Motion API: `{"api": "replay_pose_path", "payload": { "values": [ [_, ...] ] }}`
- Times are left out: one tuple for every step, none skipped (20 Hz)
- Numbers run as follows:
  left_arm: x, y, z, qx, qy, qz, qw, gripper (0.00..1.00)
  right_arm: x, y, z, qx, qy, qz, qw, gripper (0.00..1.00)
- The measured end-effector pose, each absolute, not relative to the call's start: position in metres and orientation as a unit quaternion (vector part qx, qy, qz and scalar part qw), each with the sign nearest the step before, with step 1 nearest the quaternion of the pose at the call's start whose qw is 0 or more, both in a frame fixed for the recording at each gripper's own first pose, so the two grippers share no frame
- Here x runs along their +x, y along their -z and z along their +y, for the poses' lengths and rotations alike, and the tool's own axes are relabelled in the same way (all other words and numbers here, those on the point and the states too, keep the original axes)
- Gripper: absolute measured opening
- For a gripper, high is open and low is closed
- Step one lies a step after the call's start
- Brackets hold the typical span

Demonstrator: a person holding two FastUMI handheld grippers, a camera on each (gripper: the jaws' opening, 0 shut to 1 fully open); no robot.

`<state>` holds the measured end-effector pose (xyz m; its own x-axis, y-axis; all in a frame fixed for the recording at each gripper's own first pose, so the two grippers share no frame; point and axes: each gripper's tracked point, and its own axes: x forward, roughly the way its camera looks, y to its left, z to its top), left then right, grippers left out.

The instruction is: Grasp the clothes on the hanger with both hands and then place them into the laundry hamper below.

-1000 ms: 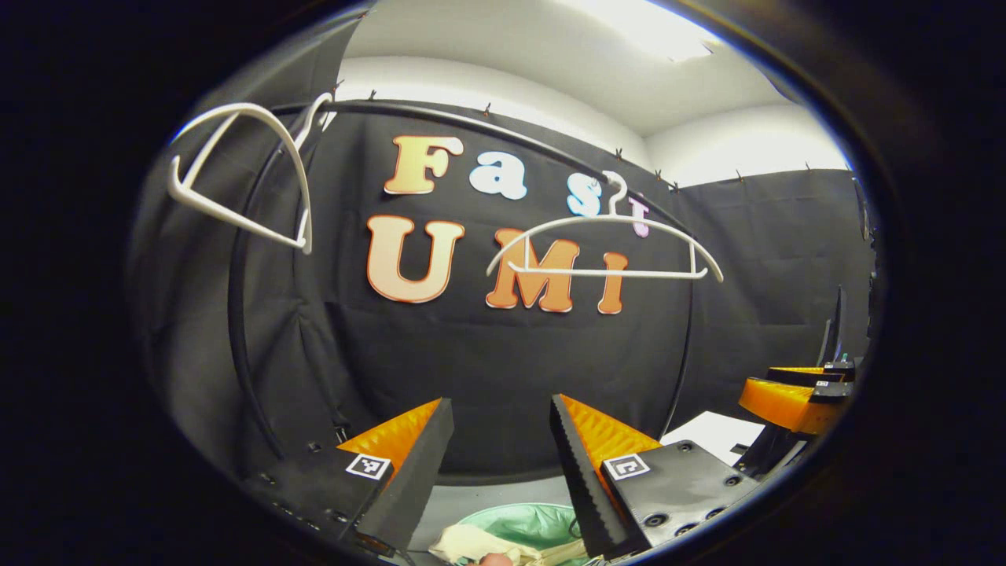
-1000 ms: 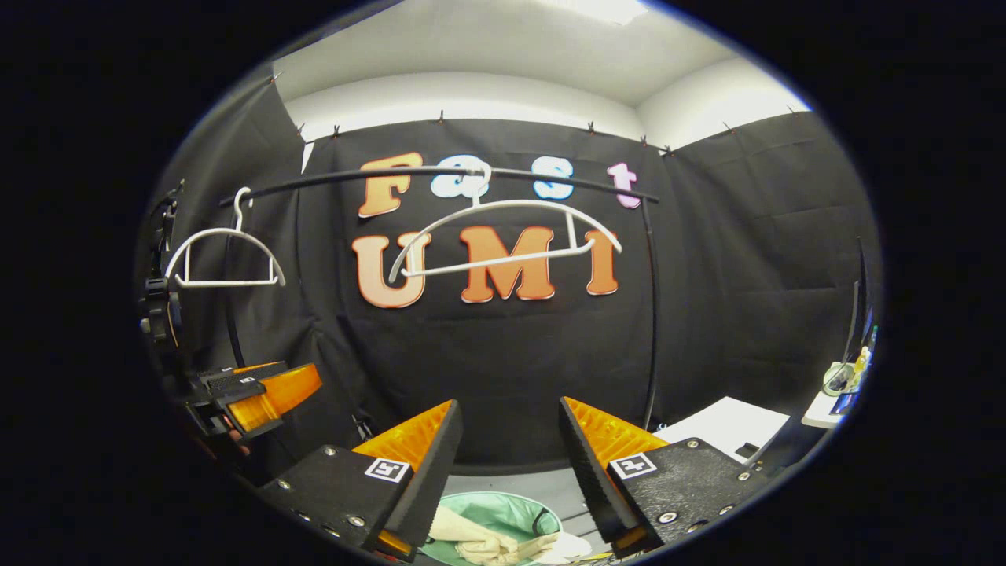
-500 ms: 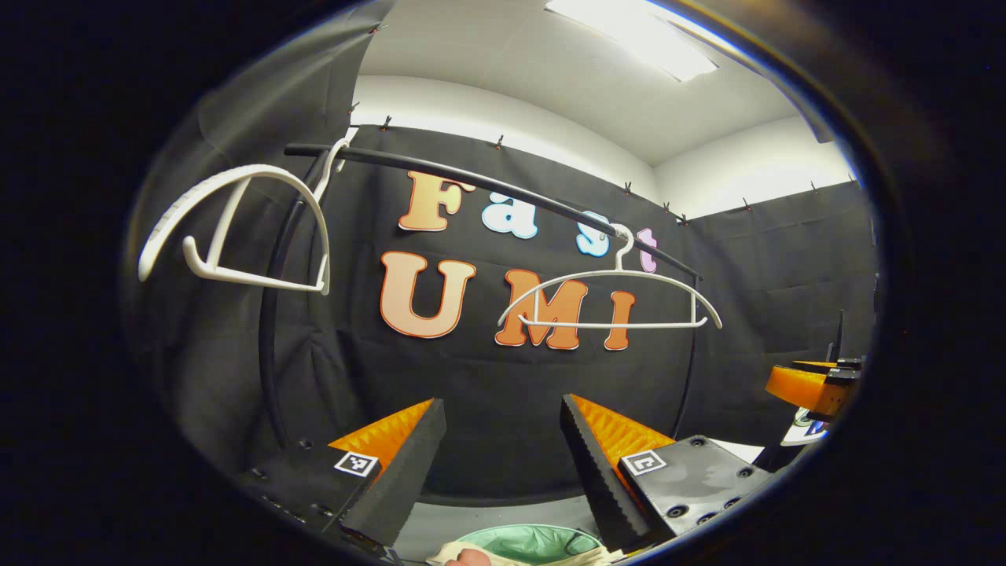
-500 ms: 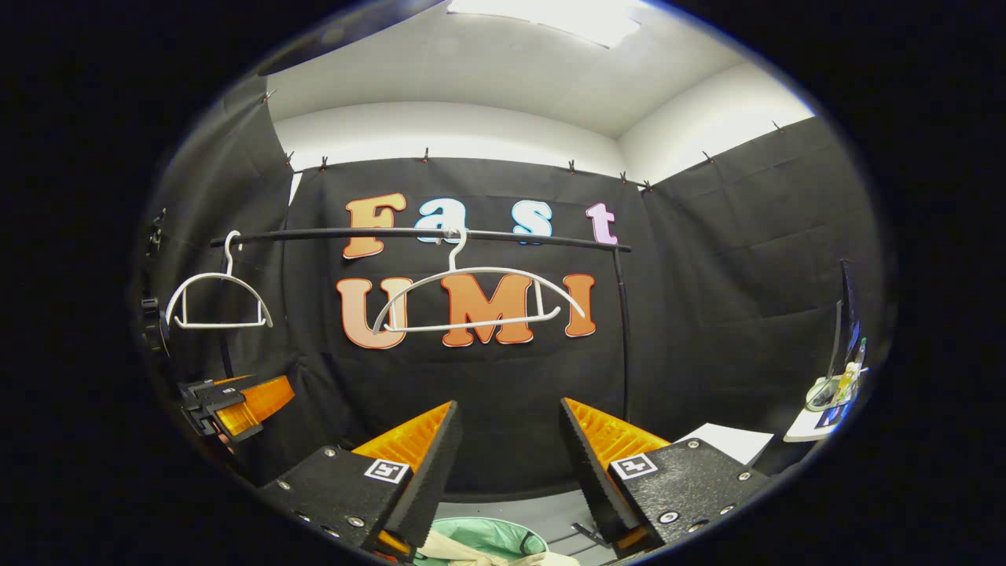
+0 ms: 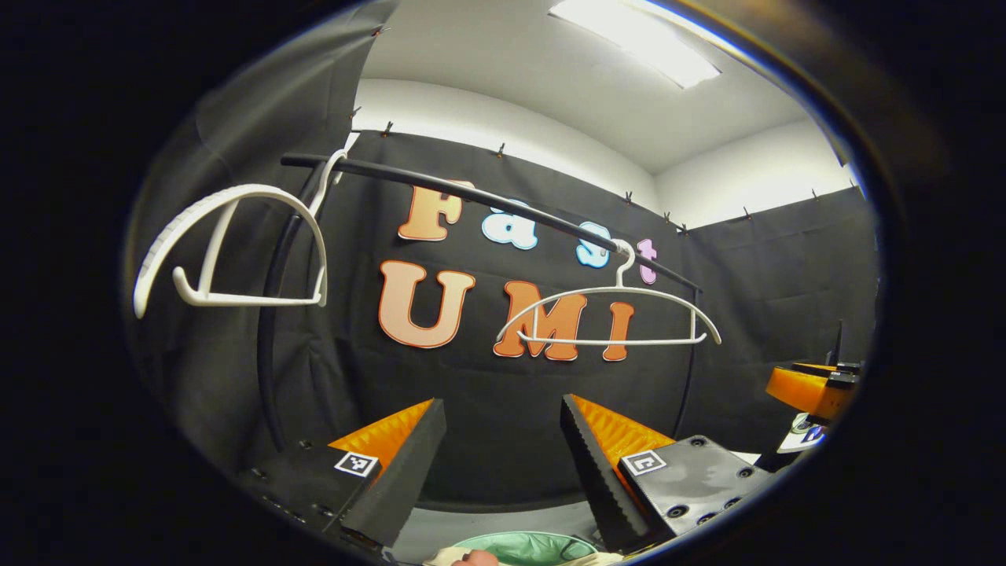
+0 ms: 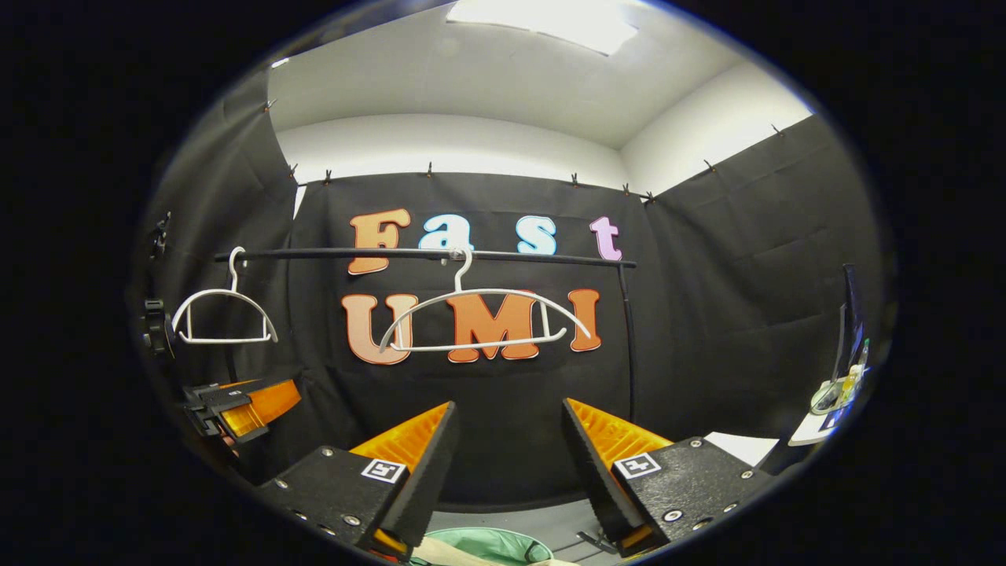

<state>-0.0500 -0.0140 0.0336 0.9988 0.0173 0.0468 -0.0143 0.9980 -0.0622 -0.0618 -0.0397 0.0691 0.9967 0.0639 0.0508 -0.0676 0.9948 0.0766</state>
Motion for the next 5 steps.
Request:
{"api": "replay_pose_path", "payload": {
  "values": [
    [-0.0485,-0.0331,-0.0141,-0.033,-0.007,-0.022,0.999,0.97,-0.0605,-0.0693,-0.0406,0.037,-0.03,-0.024,0.999,0.82],
    [-0.0481,-0.0316,-0.0141,-0.034,-0.007,-0.02,0.999,0.97,-0.0598,-0.0677,-0.0421,0.034,-0.027,-0.024,0.999,0.86],
    [-0.048,-0.0302,-0.0141,-0.035,-0.007,-0.018,0.999,1.0,-0.0595,-0.0696,-0.0439,0.034,-0.025,-0.024,0.999,0.88],
    [-0.0487,-0.0302,-0.0135,-0.036,-0.008,-0.017,0.999,1.0,-0.0584,-0.0698,-0.044,0.034,-0.025,-0.024,0.999,0.89],
    [-0.0491,-0.0299,-0.0131,-0.036,-0.009,-0.016,0.999,0.97,-0.0579,-0.0686,-0.0431,0.034,-0.024,-0.022,0.999,0.91]
  ]
}}
